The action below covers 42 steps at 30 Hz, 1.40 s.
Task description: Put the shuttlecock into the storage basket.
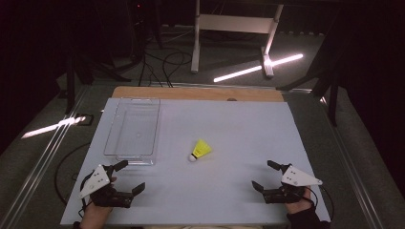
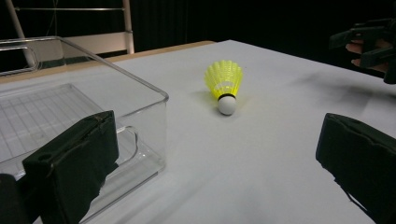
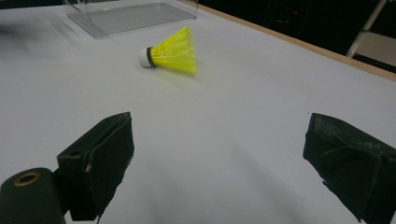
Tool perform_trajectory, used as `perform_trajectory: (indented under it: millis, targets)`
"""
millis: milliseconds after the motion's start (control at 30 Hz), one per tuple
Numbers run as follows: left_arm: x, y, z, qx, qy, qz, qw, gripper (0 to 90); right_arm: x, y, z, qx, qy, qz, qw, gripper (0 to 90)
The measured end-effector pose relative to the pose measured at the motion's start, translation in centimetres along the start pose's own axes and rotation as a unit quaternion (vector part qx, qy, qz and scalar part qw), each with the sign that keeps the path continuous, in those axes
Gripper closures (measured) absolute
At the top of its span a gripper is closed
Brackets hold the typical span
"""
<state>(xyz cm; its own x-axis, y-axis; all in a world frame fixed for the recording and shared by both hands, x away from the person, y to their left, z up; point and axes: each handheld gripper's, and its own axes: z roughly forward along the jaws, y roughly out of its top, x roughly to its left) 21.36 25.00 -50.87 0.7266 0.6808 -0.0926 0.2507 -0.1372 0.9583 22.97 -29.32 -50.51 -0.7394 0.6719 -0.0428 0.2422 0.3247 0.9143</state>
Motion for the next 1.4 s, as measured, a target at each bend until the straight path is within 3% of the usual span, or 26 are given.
perform_trajectory:
  millis: [867, 1167, 1267, 1400]
  targets:
    - [0.4, 0.0, -0.2, -0.002, 0.000, -0.025, 0.9997, 0.1, 0.0, 0.2, -0.1, -0.009, -0.001, -0.005, 1.0000, 8.7]
    - [0.3, 1.5, -0.8, -0.011, 0.007, -0.035, 0.9993, 0.2, 0.0, 0.2, -0.1, -0.013, -0.004, -0.004, 0.9999, 8.7]
    - [0.3, 2.3, -0.9, 0.000, -0.004, -0.043, 0.9991, 0.2, 0.1, 0.3, -0.1, -0.014, -0.004, -0.001, 0.9999, 8.7]
    - [0.4, 3.5, -0.7, 0.032, -0.023, -0.031, 0.9987, 0.1, 0.1, 0.3, -0.1, -0.015, -0.001, -0.001, 0.9999, 8.7]
